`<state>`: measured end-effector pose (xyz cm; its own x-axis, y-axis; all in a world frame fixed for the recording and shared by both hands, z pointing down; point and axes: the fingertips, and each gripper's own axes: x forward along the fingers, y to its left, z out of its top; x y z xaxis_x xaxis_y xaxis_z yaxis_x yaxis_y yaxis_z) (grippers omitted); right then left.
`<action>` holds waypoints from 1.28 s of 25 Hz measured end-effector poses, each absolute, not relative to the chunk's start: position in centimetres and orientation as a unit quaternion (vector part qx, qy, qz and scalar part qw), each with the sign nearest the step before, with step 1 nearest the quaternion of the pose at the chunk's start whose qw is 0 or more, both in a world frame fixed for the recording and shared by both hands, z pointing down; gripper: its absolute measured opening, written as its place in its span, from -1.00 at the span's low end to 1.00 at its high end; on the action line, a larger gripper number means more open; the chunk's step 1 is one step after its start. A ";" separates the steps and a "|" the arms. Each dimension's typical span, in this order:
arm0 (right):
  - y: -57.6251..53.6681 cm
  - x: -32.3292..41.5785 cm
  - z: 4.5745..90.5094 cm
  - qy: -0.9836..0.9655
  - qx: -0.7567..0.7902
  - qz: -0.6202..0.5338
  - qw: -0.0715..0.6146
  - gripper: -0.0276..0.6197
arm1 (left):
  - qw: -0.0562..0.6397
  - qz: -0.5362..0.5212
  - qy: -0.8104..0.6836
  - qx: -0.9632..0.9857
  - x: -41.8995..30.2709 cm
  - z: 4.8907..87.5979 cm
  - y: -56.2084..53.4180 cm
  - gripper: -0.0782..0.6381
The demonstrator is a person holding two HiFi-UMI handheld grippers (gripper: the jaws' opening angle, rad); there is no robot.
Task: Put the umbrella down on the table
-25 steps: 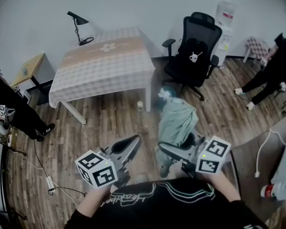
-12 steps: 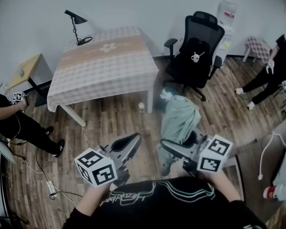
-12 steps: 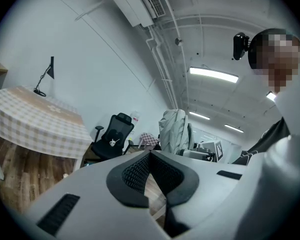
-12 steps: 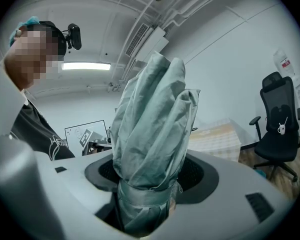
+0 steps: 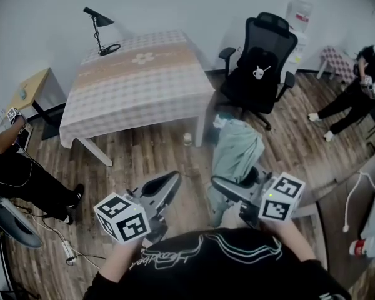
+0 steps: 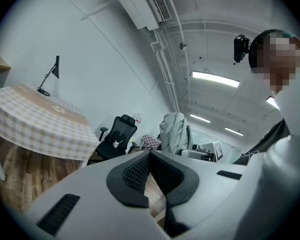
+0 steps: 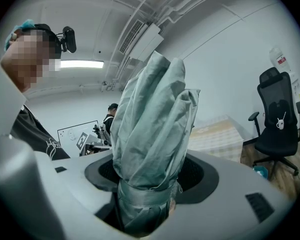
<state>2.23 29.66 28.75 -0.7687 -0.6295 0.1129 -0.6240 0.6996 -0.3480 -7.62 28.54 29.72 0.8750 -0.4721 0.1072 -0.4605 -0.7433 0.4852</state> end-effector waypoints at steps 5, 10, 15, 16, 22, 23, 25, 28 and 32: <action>28.7 1.7 28.6 0.919 -0.346 -0.189 0.007 0.02 | 0.269 -0.011 -0.255 0.929 -8.9 30.3 27.6 -0.79; 27.2 1.7 29.6 0.916 -0.341 -0.213 0.018 0.02 | 0.280 -0.003 -0.256 0.925 -8.6 31.4 26.3 -0.79; 25.0 2.8 30.5 0.914 -0.340 -0.219 0.015 0.02 | 0.281 0.006 -0.258 0.924 -7.5 31.8 24.4 -0.79; 24.3 3.1 30.6 0.914 -0.339 -0.221 0.017 0.02 | 0.283 0.008 -0.260 0.923 -7.2 31.9 23.8 -0.79; 18.7 5.2 30.6 0.917 -0.327 -0.226 0.019 0.02 | 0.292 0.013 -0.269 0.918 -5.0 32.4 18.4 -0.79; 17.7 5.7 30.7 0.917 -0.326 -0.228 0.019 0.02 | 0.295 0.015 -0.269 0.917 -4.4 32.6 17.4 -0.79; 15.5 6.7 31.1 0.917 -0.325 -0.233 0.017 0.02 | 0.302 0.018 -0.269 0.914 -3.3 33.2 15.1 -0.79; 12.2 8.4 31.7 0.916 -0.322 -0.241 0.012 0.02 | 0.313 0.022 -0.270 0.910 -1.5 33.9 11.7 -0.79; 8.1 10.8 32.8 0.914 -0.319 -0.252 0.010 0.02 | 0.322 0.029 -0.273 0.906 1.0 34.9 7.7 -0.79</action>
<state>10.82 8.06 32.80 -0.7958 -0.5884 0.1429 -0.5786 0.6693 -0.4662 1.01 7.70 34.91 0.8494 -0.4758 0.2283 -0.5133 -0.6443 0.5670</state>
